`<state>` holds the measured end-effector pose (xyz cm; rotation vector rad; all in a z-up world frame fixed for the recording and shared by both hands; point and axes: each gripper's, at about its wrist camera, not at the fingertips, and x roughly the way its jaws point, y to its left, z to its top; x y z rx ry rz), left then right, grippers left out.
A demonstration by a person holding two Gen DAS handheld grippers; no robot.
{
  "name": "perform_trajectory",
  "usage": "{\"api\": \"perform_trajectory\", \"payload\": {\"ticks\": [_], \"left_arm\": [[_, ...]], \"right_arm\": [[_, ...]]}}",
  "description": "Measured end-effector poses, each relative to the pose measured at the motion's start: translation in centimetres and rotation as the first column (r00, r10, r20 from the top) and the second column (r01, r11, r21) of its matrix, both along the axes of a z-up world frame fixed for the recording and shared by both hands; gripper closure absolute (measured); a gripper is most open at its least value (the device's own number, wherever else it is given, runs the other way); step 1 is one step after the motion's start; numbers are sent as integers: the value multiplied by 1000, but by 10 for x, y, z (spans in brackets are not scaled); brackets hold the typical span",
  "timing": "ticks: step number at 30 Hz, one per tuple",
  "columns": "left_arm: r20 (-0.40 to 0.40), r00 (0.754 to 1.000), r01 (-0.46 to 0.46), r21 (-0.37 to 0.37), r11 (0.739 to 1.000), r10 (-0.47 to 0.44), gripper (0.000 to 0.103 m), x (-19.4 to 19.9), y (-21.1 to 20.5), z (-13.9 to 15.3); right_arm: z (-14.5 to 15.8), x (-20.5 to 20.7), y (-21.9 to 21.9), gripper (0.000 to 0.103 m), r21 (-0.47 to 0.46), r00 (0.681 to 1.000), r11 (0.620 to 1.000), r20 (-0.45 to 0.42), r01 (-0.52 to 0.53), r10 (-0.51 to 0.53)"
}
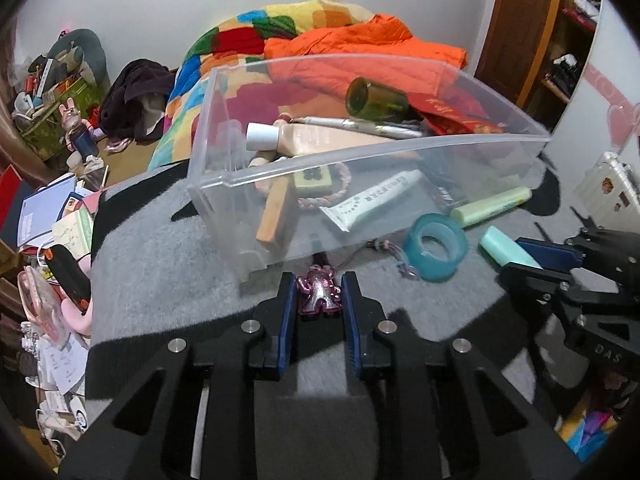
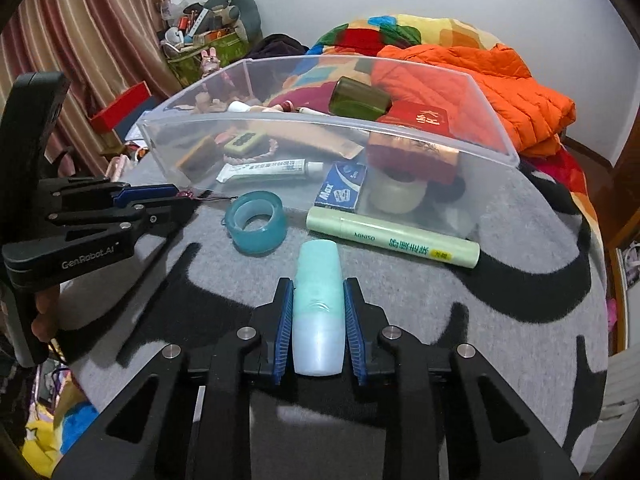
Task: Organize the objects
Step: 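Grasp the pink charm with the left tool while the right tool grasps the mint-green bottle, then carry the charm and mint bottle into the clear box and open both tools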
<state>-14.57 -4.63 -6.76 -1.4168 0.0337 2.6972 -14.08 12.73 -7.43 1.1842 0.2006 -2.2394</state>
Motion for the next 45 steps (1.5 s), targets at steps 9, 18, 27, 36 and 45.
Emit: {"api": "perform_trajectory", "payload": {"ticks": [9, 18, 27, 36, 45], "left_arm": [[-112, 994, 11, 76, 997, -2, 81, 20, 1, 29], [-245, 969, 13, 116, 993, 16, 81, 32, -4, 75], [-340, 938, -7, 154, 988, 60, 81, 32, -19, 112], [-366, 925, -49, 157, 986, 105, 81, 9, -29, 121], [-266, 954, -80, 211, 974, 136, 81, -26, -44, 90]], "right_arm": [[34, -1, 9, 80, -73, 998, 997, -59, 13, -18], [75, -8, 4, 80, -121, 987, 993, -158, 16, -35], [107, -19, -6, 80, -177, 975, 984, -218, 11, -50], [110, -52, -31, 80, -170, 983, 985, -184, -17, -14], [71, -91, -61, 80, -61, 995, 998, -99, -22, 16]]}}
